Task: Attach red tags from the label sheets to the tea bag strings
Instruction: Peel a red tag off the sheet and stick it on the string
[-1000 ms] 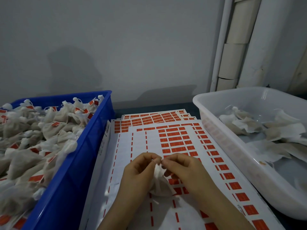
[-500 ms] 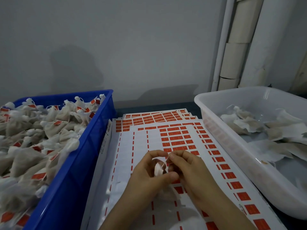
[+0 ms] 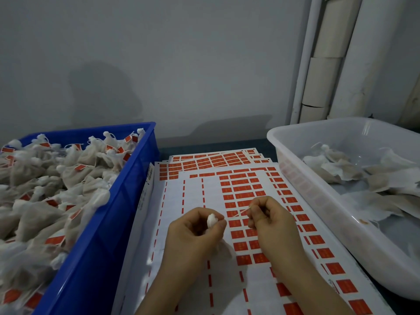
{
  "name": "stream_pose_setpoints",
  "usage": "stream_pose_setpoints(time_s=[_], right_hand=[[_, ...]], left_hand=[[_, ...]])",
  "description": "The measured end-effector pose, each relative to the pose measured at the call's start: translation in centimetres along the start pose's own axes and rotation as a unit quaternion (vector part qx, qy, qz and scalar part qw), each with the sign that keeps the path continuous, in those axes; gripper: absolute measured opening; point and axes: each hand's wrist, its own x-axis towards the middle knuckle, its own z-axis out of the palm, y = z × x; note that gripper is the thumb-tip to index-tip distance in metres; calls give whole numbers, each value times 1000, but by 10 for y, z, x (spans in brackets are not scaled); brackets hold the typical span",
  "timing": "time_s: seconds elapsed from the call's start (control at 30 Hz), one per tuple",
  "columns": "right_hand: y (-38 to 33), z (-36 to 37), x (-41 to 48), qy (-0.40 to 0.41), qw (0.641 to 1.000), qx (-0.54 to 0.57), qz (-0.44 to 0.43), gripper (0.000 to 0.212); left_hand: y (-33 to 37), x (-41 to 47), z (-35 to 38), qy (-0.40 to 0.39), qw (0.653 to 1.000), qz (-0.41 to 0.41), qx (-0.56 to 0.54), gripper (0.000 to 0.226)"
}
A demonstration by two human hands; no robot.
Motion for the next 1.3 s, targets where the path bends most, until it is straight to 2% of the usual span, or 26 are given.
stream_pose_setpoints(time_s=[0.13, 0.27, 0.37, 0.43, 0.53, 0.73, 0.77, 0.83, 0.9, 1.03, 1.2, 1.3], right_hand=[[-1, -2, -1, 2, 996, -58, -63, 16], [-2, 0, -3, -18, 992, -83, -91, 19], [-7, -2, -5, -32, 986, -101, -127, 19], [-8, -1, -7, -54, 978, -115, -165, 14], [-9, 0, -10, -81, 967, -127, -207, 13], [-5, 0, -10, 22, 940, -183, -288, 8], [-5, 0, -10, 16, 943, -177, -283, 6], [-6, 1, -10, -18, 957, -156, -246, 6], [-4, 1, -10, -46, 964, -144, -218, 8], [-6, 3, -11, -73, 970, -136, -186, 13], [-6, -1, -6, -44, 983, -137, -112, 17], [1, -5, -4, -134, 965, -222, -35, 13]], left_hand=[[-1, 3, -3, -24, 998, -45, -29, 14], [-1, 3, -4, -104, 989, -98, -44, 22], [3, 2, -7, -161, 970, -130, -129, 30], [4, 3, -7, -178, 969, -134, -106, 31], [5, 0, -5, -199, 974, -97, -57, 26], [9, -1, -5, -216, 966, -124, -66, 7], [9, -1, -5, -223, 965, -123, -65, 7], [9, -2, -4, -229, 964, -119, -62, 22], [9, -3, -3, -209, 970, -110, -62, 31], [6, -1, -3, -156, 983, -84, -49, 27], [5, 0, -3, -126, 984, -112, -64, 17], [1, 2, -3, -101, 984, -139, -45, 15]])
